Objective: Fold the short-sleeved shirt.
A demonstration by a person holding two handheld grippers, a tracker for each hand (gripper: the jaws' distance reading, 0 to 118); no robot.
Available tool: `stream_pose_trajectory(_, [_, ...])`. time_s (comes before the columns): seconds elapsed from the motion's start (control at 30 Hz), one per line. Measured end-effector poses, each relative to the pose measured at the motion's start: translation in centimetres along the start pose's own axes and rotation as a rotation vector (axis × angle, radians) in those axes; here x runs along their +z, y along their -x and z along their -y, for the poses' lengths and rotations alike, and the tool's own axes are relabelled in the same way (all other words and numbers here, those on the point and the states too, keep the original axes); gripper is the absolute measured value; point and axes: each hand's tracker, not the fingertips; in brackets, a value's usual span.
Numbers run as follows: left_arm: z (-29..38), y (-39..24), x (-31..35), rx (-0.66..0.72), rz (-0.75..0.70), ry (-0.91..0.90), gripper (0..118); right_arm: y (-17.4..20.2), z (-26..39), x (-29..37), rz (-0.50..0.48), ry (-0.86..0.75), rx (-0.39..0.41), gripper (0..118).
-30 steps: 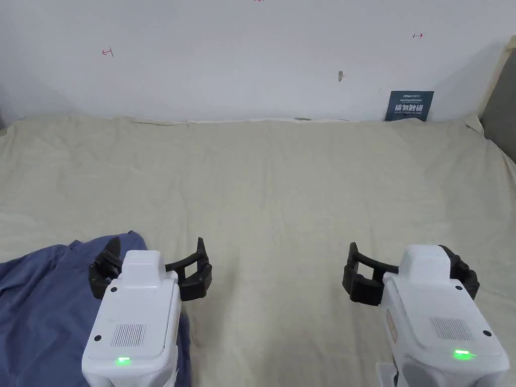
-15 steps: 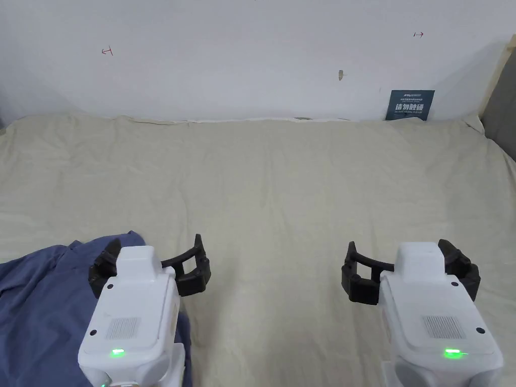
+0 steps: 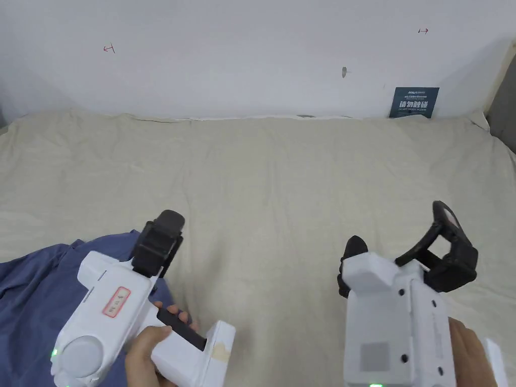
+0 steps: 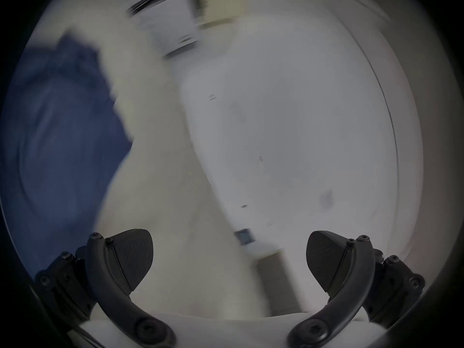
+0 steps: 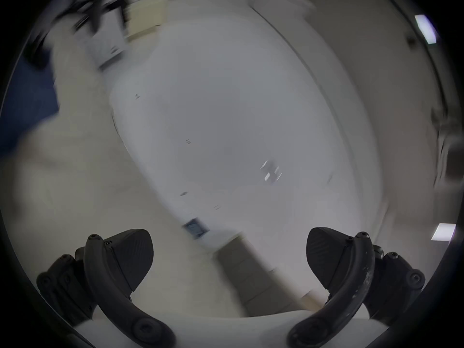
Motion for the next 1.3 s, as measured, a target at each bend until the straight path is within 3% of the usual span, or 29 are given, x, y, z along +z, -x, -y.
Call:
stream_pose_trajectory(0.07, [0.8, -0.7, 0.0, -0.4, -0.057, -0.07, 118, -1.9, 0.1, -0.5, -0.113, 0.074, -0.263, 118])
stream_pose_trajectory(0.17, [3.2, -3.1, 0.1, -0.849, -0.091, -0.143, 118, -3.7, 0.9, -1.0, -0.209, 0.129, -0.554, 118])
stream_pose_trajectory(0.23, [4.4, -3.5, 0.1, -1.03, -0.094, -0.179, 118, -4.1, 1.5, -1.2, -0.24, 0.163, -0.657, 118])
stream_pose_trajectory(0.3, [5.2, -4.1, 0.4, -1.116, -0.077, -0.194, 118, -4.3, 2.1, -1.3, -0.253, 0.17, -0.711, 118])
stream_pose_trajectory(0.43, [5.3, -4.3, 0.5, -1.092, -0.068, -0.198, 118, -4.5, 2.6, -1.6, -0.265, 0.193, -0.744, 118])
stream_pose_trajectory(1.3, [4.4, -4.3, 0.5, -1.032, -0.064, -0.195, 118, -4.7, 2.0, -1.2, -0.244, 0.171, -0.673, 118])
